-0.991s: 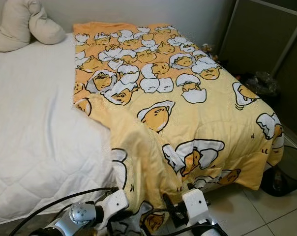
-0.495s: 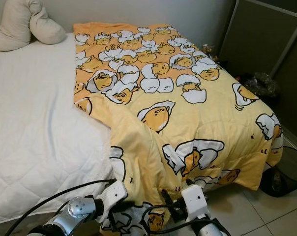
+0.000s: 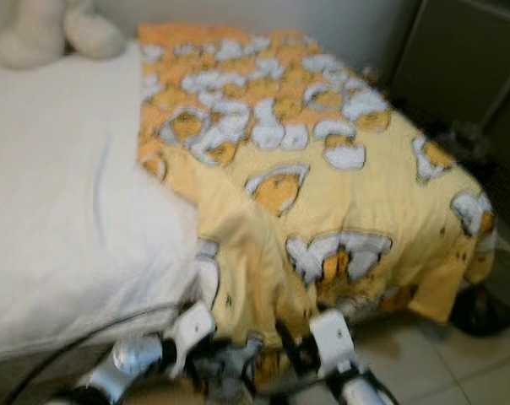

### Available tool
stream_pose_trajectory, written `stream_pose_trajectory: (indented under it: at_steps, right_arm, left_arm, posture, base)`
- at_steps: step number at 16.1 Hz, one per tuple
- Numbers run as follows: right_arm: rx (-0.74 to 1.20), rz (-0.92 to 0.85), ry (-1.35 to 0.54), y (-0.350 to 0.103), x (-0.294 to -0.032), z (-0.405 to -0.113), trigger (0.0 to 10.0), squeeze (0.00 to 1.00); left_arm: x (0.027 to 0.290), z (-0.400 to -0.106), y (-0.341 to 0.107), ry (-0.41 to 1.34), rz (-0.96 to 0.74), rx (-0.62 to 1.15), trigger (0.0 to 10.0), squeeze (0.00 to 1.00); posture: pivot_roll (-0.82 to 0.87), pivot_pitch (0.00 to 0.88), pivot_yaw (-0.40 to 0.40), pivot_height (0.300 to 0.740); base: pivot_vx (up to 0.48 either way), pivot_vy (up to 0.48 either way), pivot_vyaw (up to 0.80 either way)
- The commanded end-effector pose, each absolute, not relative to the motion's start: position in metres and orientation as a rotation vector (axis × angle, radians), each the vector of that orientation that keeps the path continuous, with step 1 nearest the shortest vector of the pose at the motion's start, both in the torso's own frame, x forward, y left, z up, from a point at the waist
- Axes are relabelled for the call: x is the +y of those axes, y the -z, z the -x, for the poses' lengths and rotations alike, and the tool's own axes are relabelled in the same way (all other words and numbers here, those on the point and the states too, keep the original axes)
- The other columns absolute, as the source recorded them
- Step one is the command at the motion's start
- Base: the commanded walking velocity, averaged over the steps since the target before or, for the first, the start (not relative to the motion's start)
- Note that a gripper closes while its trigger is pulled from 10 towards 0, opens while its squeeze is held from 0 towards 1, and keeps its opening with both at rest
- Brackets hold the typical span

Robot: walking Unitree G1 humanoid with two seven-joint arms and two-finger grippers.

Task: Clean up the room

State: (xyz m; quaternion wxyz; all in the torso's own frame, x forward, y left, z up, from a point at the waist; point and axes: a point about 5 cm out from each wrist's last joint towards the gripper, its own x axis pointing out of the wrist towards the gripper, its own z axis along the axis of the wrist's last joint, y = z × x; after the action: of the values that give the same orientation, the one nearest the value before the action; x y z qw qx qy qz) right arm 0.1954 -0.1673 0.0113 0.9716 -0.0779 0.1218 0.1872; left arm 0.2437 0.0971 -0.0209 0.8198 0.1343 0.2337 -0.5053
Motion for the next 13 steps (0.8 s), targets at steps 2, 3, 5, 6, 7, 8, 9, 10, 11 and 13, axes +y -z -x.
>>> stream_pose_trajectory:
  at_steps: [2,3,5,6,7,8,9,10,11,13]
  right_arm:
    - [0.269,0.158,-0.377,-0.010,-0.174,-0.191,10.0,0.00]
    - [0.270,0.160,-0.377,-0.010,-0.175,-0.190,10.0,0.00]
    - [0.274,0.166,-0.385,-0.011,-0.176,-0.191,10.0,0.00]
    - [0.275,0.168,-0.390,-0.011,-0.177,-0.192,10.0,0.00]
    - [0.277,0.168,-0.394,-0.011,-0.177,-0.192,10.0,0.00]
    - [0.279,0.171,-0.403,-0.011,-0.176,-0.193,10.0,0.00]
    - [0.279,0.172,-0.408,-0.011,-0.175,-0.193,10.0,0.00]
    - [0.277,0.174,-0.418,-0.011,-0.173,-0.194,10.0,0.00]
    - [0.277,0.174,-0.419,-0.011,-0.172,-0.195,10.0,0.00]
    - [0.268,0.177,-0.415,-0.012,-0.172,-0.197,10.0,0.00]
  left_arm:
    - [0.083,-0.233,0.023,1.164,-0.233,0.494,10.0,0.00]
    - [0.078,-0.232,0.022,1.192,-0.204,0.487,10.0,0.00]
    - [0.062,-0.229,0.021,1.235,-0.212,0.483,10.0,0.00]
    - [0.056,-0.223,0.022,1.331,-0.226,0.512,10.0,0.00]
    - [0.055,-0.220,0.024,1.382,-0.239,0.539,10.0,0.00]
    - [0.054,-0.214,0.026,1.467,-0.241,0.597,10.0,0.00]
    - [0.054,-0.210,0.028,1.527,-0.264,0.630,10.0,0.00]
    - [0.057,-0.204,0.034,1.588,-0.363,0.684,10.0,0.00]
    - [0.058,-0.203,0.036,1.592,-0.414,0.695,10.0,0.00]
    - [0.063,-0.211,0.038,1.513,-0.561,0.670,10.0,0.00]
  posture:
    - [-0.01,0.080,-0.010,0.740]
    - [-0.01,0.081,-0.014,0.740]
    - [-0.01,0.080,-0.024,0.740]
    - [-0.01,0.081,-0.028,0.740]
    - [-0.01,0.082,-0.030,0.740]
    - [-0.01,0.084,-0.032,0.740]
    - [-0.01,0.085,-0.031,0.740]
    - [-0.01,0.085,-0.031,0.740]
    - [-0.02,0.085,-0.031,0.740]
    - [-0.02,0.083,-0.026,0.740]
  base:
    - [0.000,0.000,0.00]
    - [0.000,0.000,0.00]
    - [0.000,0.000,0.00]
    - [0.000,0.000,0.00]
    - [0.000,0.000,0.00]
    - [0.000,0.000,0.00]
    - [0.000,0.000,0.00]
    - [0.000,0.000,0.00]
    - [0.000,0.000,0.00]
    - [0.000,0.000,0.00]
